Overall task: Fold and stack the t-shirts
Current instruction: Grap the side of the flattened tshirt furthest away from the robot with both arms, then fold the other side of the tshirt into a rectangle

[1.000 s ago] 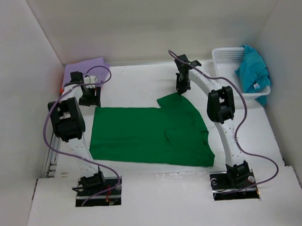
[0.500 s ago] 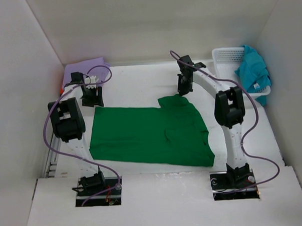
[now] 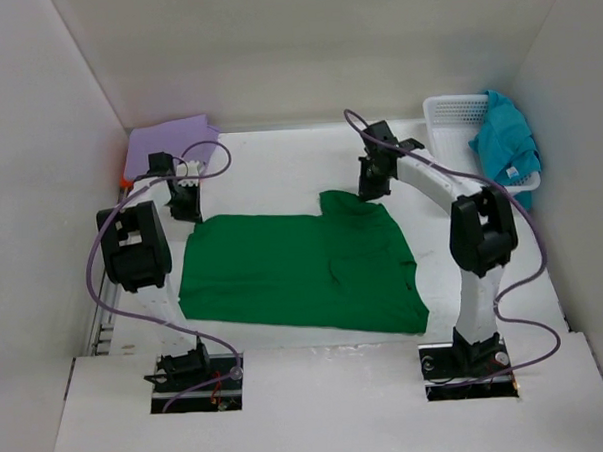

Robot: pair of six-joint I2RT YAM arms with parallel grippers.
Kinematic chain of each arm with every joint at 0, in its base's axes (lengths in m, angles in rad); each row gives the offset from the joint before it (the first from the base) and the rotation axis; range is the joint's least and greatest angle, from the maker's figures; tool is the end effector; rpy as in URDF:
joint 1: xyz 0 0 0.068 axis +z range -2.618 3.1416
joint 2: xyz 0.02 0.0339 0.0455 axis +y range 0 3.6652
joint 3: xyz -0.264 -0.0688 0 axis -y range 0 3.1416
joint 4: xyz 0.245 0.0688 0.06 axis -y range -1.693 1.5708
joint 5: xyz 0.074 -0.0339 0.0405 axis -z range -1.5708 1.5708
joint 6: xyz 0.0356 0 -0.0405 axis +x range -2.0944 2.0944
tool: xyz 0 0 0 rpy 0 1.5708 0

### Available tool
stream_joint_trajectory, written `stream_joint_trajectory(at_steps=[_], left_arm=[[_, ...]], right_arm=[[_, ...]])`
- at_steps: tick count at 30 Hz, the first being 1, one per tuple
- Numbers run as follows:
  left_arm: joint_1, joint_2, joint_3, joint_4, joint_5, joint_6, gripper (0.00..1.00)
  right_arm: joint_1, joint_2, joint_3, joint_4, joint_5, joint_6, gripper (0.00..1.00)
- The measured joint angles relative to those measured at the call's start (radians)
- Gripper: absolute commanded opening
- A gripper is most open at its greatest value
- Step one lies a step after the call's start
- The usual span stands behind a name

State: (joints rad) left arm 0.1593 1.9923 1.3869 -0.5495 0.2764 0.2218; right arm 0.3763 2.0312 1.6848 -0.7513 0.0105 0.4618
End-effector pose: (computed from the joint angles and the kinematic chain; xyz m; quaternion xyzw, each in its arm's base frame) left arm 0.4037 0.0550 0.1653 0.0587 0.9678 -0.0936 0.2263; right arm 0.4075 0.1606 0.2257 0.0428 0.9712 0.0907 0.2161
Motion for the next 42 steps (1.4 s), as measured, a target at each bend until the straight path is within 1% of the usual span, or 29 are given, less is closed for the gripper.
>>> stream_joint_trajectory(at_steps=[4,9,12,15,22,26,33,38,40,42], left_arm=[[-0.018,-0.124,-0.139,-0.003,-0.012,0.082,0.00],[-0.045,-0.378,-0.288,0.003,-0.040,0.256,0.00],[-0.051,-0.527,-0.352,0.009,-0.053,0.359,0.00],[-0.048,-0.615,-0.409,0.012,-0.063,0.443,0.00],[-0.023,-0.632,-0.573,0.006,-0.105,0.534,0.01],[-0.019,-0.633,-0.591,0.016,-0.119,0.560,0.02],[-0.030,-0.633,-0.591,0.061,-0.138,0.596,0.04],[-0.055,-0.618,-0.561,0.132,-0.151,0.600,0.06],[-0.077,-0.585,-0.516,0.174,-0.160,0.600,0.06],[-0.098,-0.538,-0.467,0.228,-0.170,0.595,0.06]], right_arm=[[0.021,-0.177,-0.182,0.040,0.001,0.017,0.00],[0.066,-0.404,-0.395,0.081,0.009,0.047,0.00],[0.082,-0.525,-0.526,0.090,0.014,0.069,0.00],[0.092,-0.631,-0.653,0.091,0.020,0.099,0.00],[0.122,-0.817,-0.882,0.087,0.018,0.183,0.00],[0.130,-0.864,-0.942,0.088,0.015,0.227,0.00],[0.160,-0.865,-0.961,0.117,0.011,0.270,0.00],[0.158,-0.861,-0.956,0.132,0.010,0.277,0.00],[0.126,-0.827,-0.918,0.129,0.010,0.263,0.00],[0.088,-0.763,-0.843,0.132,0.018,0.240,0.00]])
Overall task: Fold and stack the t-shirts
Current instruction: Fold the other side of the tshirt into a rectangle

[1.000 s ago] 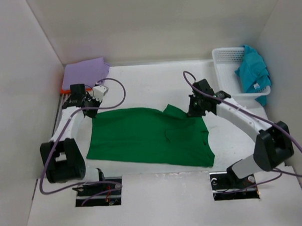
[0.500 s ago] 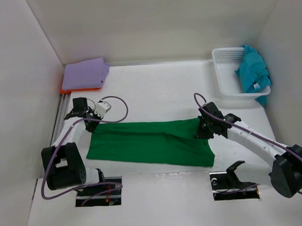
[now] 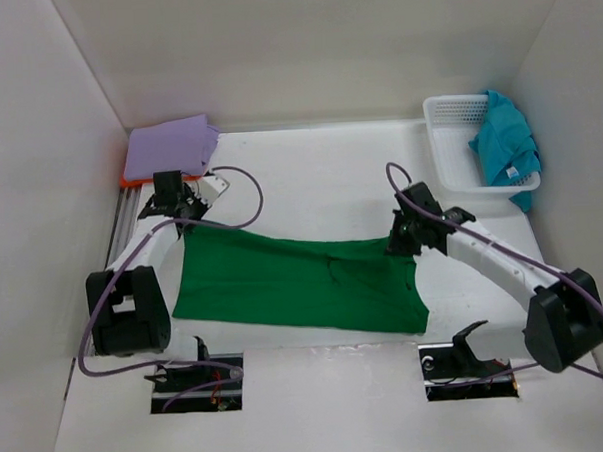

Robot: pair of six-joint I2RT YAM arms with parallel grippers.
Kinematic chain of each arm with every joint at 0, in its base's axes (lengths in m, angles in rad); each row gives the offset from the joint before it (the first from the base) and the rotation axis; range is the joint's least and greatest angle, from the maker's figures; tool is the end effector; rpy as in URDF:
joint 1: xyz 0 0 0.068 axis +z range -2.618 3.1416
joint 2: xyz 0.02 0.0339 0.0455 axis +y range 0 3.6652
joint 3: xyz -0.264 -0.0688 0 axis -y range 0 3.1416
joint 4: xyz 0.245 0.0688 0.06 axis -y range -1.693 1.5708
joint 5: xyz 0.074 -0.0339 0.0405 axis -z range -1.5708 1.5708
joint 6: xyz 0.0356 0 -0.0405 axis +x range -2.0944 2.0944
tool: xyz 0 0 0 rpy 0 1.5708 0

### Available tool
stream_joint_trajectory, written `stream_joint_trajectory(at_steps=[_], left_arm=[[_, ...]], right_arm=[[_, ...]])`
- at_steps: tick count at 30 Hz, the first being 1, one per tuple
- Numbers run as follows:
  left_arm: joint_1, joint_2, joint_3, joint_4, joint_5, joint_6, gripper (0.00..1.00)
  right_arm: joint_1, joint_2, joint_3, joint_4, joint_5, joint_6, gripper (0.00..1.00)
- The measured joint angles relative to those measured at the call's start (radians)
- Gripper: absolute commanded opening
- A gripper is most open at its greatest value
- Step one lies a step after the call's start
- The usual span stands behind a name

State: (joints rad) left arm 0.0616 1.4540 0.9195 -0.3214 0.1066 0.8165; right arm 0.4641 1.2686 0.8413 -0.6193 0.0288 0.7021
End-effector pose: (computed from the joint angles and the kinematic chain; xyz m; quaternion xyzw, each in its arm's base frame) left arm 0.3020 0.0148 0.2199 0.3621 0.8627 0.1033 0.3375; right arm 0.2188 0.1084 0.2237 0.1184 0.9585 0.1310 0.2239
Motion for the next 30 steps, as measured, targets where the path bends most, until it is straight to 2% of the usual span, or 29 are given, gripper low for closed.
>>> stream_joint_trajectory(at_steps=[5,9,14,24,30], left_arm=[[-0.020,0.080,0.063,0.113,-0.018,-0.002,0.06],[-0.020,0.076,0.045,0.163,-0.022,-0.002,0.06],[-0.011,0.005,-0.061,0.190,-0.016,-0.001,0.06],[0.021,-0.052,-0.177,0.053,-0.006,0.004,0.06],[0.023,-0.063,-0.180,-0.036,0.011,0.005,0.09]], right_arm=[[-0.038,0.115,0.158,0.056,0.026,-0.053,0.00],[-0.035,0.107,0.154,0.066,0.029,-0.059,0.00],[0.001,0.024,0.071,0.058,0.031,-0.040,0.00],[0.054,-0.098,-0.159,0.031,0.002,0.054,0.00],[0.055,-0.111,-0.184,0.029,-0.016,0.081,0.01]])
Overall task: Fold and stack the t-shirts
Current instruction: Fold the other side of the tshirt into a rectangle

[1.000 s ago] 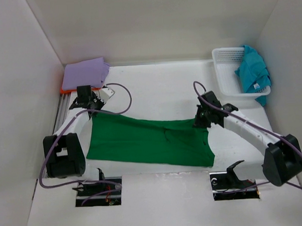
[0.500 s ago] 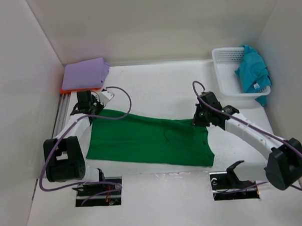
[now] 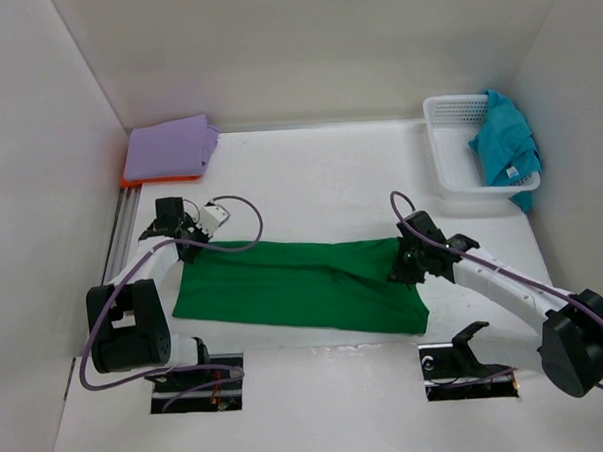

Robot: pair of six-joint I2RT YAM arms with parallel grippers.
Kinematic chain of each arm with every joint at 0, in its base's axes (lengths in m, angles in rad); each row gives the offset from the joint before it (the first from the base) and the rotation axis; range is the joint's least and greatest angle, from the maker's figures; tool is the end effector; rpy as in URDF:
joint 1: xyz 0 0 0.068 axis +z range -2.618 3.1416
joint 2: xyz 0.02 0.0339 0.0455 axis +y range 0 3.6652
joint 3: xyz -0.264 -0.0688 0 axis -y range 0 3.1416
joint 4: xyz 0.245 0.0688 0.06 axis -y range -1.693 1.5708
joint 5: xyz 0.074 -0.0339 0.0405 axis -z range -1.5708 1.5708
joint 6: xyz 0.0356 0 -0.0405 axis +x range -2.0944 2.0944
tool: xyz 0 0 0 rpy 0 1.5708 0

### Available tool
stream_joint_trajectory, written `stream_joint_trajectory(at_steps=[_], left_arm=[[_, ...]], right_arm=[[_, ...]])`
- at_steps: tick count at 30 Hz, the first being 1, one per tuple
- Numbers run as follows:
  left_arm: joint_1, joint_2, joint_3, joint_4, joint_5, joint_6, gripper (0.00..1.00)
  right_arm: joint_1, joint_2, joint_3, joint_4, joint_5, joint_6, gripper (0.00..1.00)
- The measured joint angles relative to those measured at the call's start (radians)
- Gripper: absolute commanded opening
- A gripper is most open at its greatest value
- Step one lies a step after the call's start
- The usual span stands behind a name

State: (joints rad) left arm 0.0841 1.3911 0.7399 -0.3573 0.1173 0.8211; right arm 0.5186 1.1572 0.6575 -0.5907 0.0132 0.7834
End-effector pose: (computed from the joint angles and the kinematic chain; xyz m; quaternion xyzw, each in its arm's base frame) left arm 0.2618 0.0179 0.1799 0.3607 0.8888 0.0705 0.2737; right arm 0.1812 0.1029 0.1933 0.1298 0.9626 0.1391 0.1931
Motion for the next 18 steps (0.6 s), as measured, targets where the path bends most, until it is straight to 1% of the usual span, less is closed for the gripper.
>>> stream_joint_trajectory(at_steps=[1,2,5,7,10,14,16,18], left_arm=[[0.000,-0.002,0.000,-0.013,0.001,0.001,0.10],[0.000,-0.004,0.000,-0.026,0.002,0.003,0.14],[0.007,-0.011,0.000,-0.062,0.007,0.016,0.23],[0.022,-0.019,0.002,-0.098,0.013,0.030,0.31],[0.051,-0.028,0.043,-0.216,0.031,0.067,0.41],[0.074,-0.037,0.144,-0.394,0.070,0.150,0.44],[0.078,-0.045,0.177,-0.443,0.082,0.180,0.46],[0.079,-0.048,0.192,-0.462,0.088,0.199,0.50]], right_arm=[[0.000,0.000,0.000,0.000,-0.003,0.003,0.03],[0.000,0.000,0.000,0.001,-0.004,0.003,0.07],[0.000,0.001,-0.002,0.002,-0.007,0.009,0.22],[0.001,0.001,-0.006,0.000,-0.010,0.007,0.26],[0.001,0.000,-0.014,-0.007,-0.015,0.002,0.29],[0.002,-0.057,-0.017,-0.047,-0.021,-0.022,0.32],[0.002,-0.106,-0.008,-0.079,-0.022,-0.042,0.33],[-0.002,-0.136,0.030,-0.123,-0.021,-0.066,0.34]])
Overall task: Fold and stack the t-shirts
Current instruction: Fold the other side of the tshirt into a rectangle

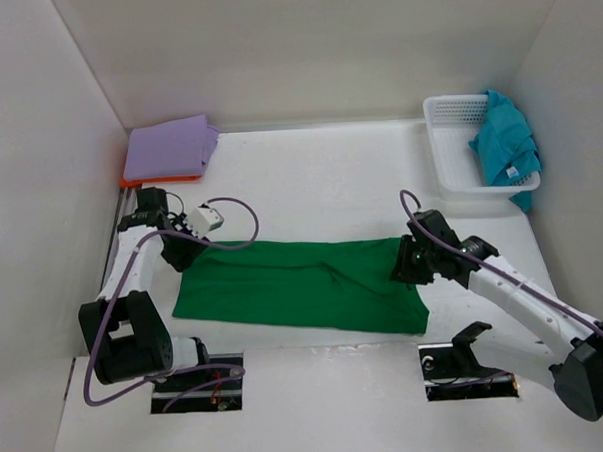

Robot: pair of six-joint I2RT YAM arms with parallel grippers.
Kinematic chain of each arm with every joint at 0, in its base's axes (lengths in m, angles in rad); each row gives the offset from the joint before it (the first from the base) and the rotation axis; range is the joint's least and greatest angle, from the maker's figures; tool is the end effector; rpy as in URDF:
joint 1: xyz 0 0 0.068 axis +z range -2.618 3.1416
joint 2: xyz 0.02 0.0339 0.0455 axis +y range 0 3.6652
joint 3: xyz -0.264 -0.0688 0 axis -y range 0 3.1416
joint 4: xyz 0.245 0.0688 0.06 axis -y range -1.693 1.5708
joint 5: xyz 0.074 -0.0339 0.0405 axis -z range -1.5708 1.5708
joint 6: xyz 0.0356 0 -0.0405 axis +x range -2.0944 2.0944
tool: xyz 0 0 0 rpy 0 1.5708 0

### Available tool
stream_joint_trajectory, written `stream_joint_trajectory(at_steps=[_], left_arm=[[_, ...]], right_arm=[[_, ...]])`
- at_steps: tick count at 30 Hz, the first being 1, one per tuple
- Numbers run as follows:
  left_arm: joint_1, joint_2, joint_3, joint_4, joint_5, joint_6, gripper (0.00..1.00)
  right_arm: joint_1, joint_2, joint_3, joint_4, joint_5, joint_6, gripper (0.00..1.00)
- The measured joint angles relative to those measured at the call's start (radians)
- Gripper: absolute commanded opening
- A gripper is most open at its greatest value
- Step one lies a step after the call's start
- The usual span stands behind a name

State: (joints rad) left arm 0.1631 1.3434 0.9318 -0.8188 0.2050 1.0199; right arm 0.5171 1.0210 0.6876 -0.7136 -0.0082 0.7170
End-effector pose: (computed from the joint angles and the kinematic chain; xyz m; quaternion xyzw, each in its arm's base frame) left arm 0.2433 0.0327 0.2251 0.4230 0.8846 0.0102 0.1961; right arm 0.1633 0.0932 0.2202 0.0953 0.9612 0.1530 0.2089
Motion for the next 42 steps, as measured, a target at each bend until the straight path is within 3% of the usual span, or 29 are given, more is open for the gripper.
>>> stream_joint_trajectory(at_steps=[5,10,16,19,27,35,42], left_arm=[[-0.054,0.002,-0.027,0.117,-0.026,0.003,0.57],[-0.190,0.066,-0.117,0.356,-0.103,-0.028,0.56],[-0.254,0.126,-0.179,0.443,-0.148,-0.068,0.53],[-0.263,0.116,-0.191,0.451,-0.152,-0.071,0.52],[-0.289,0.076,-0.212,0.389,-0.145,-0.074,0.53],[-0.261,0.071,-0.163,0.306,-0.141,-0.090,0.56],[-0.255,0.071,-0.075,0.282,-0.144,-0.095,0.60]], right_arm=[[-0.019,0.026,0.134,-0.019,0.002,-0.057,0.31],[-0.009,0.256,0.261,0.076,0.000,-0.087,0.20],[0.029,0.591,0.409,0.197,-0.024,-0.100,0.32],[0.044,0.676,0.455,0.228,-0.041,-0.103,0.36],[0.082,0.758,0.475,0.254,-0.109,-0.103,0.33],[0.114,0.773,0.448,0.256,-0.163,-0.095,0.06],[0.161,0.676,0.364,0.239,-0.175,-0.062,0.04]])
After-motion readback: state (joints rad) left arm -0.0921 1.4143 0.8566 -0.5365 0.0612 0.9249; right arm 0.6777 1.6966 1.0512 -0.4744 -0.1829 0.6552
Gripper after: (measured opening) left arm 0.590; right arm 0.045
